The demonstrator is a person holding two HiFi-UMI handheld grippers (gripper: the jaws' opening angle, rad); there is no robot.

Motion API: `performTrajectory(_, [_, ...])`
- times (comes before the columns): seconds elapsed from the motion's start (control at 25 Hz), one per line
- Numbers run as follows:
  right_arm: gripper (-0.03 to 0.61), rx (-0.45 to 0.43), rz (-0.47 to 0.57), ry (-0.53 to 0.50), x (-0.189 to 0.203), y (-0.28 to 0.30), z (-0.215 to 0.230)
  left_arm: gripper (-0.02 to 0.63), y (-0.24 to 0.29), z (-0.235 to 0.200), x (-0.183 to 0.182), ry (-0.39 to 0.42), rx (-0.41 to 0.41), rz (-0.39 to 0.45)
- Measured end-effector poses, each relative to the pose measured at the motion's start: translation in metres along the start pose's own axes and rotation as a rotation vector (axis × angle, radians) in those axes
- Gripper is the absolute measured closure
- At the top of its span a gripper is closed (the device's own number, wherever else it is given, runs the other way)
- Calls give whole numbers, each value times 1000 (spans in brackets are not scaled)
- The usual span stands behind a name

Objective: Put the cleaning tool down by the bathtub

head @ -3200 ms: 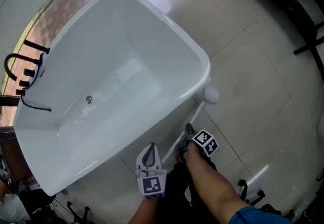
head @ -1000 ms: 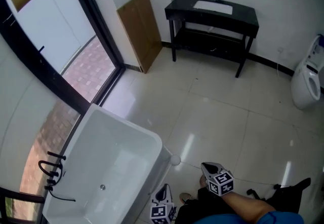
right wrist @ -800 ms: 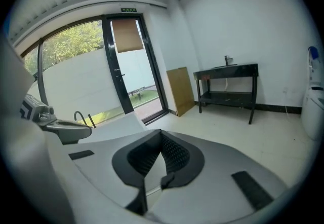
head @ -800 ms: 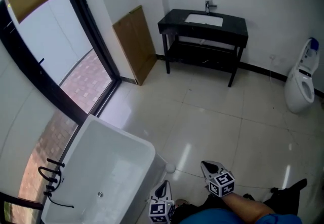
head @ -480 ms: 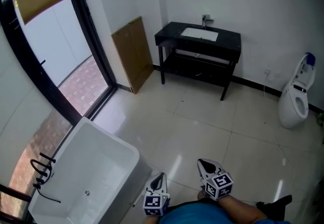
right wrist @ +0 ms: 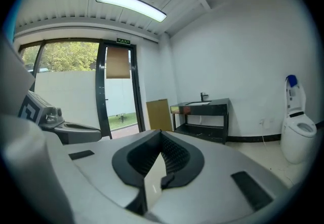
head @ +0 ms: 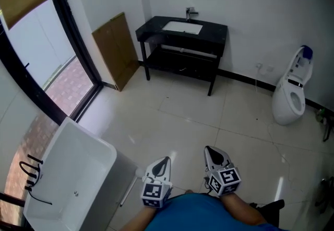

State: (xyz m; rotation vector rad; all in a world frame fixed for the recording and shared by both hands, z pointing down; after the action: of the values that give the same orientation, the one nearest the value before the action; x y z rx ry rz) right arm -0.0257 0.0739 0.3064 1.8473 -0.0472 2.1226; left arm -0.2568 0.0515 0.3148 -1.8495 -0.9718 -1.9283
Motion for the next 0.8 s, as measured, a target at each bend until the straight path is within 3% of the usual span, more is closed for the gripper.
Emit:
performTrajectory(0.28, [583, 65, -3, 3, 11, -22, 46, 618, 29, 35, 5, 64, 27, -48])
performTrajectory(0.8, [583, 54, -33, -4, 20, -41, 70, 618, 50, 63, 6, 88, 64, -52])
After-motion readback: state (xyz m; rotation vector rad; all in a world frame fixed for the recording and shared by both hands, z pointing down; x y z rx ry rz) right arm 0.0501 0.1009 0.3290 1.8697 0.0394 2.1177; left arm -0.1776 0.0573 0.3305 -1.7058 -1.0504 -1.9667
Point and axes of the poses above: the fingertips, and each gripper's own axes: y forward along the fingers, z to its right, x out of its underside, the point moved 9 cm from there along -y, backward along the fingers, and after that the axes turned 1 degree about -z, right-handed, at the moved point
